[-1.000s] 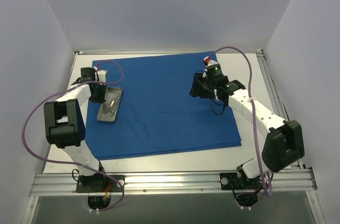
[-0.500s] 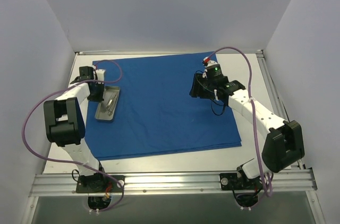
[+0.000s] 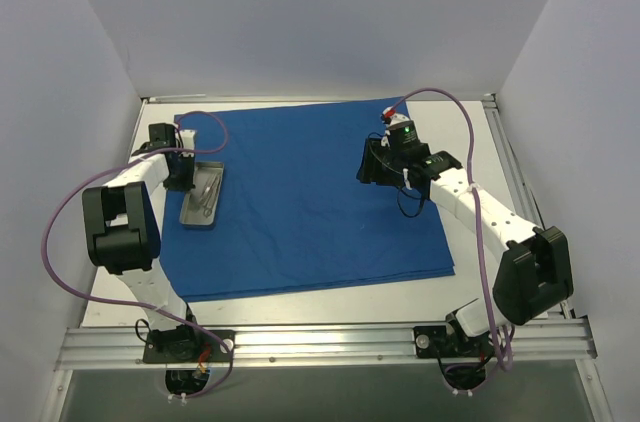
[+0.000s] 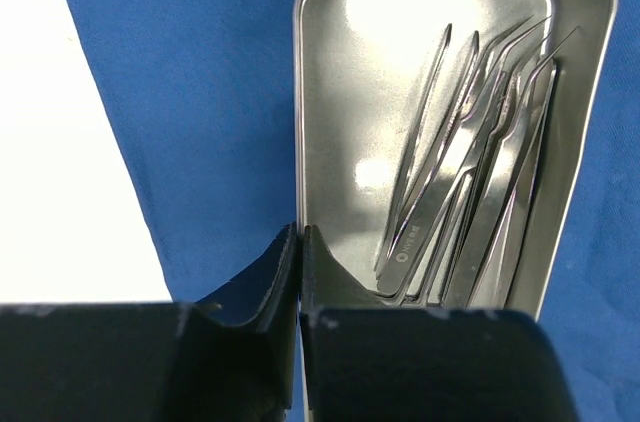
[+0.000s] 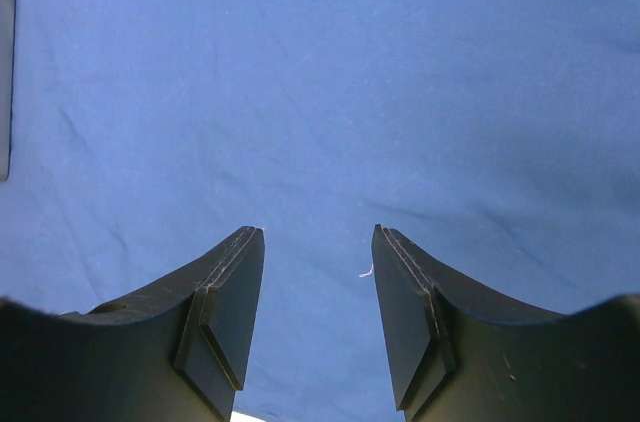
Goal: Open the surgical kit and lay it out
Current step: Place the container in the surgical kit.
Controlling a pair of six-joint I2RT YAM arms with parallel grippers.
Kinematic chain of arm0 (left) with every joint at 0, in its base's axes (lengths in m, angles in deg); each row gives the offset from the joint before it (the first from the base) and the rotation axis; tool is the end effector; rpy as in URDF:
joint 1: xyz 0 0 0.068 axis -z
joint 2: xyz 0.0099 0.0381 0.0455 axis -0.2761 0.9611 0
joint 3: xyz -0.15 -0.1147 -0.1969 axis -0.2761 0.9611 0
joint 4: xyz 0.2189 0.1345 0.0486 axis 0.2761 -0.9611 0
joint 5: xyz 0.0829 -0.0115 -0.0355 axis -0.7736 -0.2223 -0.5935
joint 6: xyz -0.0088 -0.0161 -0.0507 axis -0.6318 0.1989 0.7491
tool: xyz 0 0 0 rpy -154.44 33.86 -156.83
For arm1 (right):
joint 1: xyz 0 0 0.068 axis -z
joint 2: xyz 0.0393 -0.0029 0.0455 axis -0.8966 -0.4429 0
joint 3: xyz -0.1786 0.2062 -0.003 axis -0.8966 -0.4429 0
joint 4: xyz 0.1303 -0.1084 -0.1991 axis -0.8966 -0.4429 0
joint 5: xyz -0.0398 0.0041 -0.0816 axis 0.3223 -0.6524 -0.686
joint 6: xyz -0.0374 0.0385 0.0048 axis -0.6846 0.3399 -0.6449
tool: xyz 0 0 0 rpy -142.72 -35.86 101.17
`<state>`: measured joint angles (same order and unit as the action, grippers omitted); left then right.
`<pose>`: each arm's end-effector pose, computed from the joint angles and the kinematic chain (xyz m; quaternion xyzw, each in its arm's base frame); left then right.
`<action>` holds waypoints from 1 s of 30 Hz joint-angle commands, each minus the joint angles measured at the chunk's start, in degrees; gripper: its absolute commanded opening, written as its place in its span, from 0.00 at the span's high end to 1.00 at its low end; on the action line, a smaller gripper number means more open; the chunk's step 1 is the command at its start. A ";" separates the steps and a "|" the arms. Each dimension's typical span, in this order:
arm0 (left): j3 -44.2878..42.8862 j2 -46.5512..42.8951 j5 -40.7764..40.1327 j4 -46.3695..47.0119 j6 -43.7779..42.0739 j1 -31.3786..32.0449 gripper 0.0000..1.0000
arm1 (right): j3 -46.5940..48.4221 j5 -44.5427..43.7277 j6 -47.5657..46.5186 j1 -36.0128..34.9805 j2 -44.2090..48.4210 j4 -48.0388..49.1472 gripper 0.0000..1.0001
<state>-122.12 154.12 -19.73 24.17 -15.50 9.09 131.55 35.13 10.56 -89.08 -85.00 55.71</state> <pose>0.3778 0.0448 0.1812 0.0222 0.9687 0.0201 0.2463 0.3040 0.1494 0.2954 -0.0400 0.8684 0.2583 0.4214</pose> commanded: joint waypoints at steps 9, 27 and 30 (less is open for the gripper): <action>-3.73 0.29 -0.66 -0.64 2.61 -0.71 0.98 | 1.52 -1.81 1.04 -0.65 -2.59 0.83 0.54; -9.26 2.04 -3.30 -4.50 18.36 -0.36 0.98 | 10.22 -3.58 4.73 6.90 -22.09 1.27 1.00; -10.05 4.32 -2.42 -4.77 17.83 -0.36 0.98 | 10.40 -4.45 4.12 9.01 -25.52 1.53 1.00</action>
<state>-129.18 156.63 -24.15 19.32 1.53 9.00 139.95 32.94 14.69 -81.49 -108.65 57.30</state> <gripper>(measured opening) 0.040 0.027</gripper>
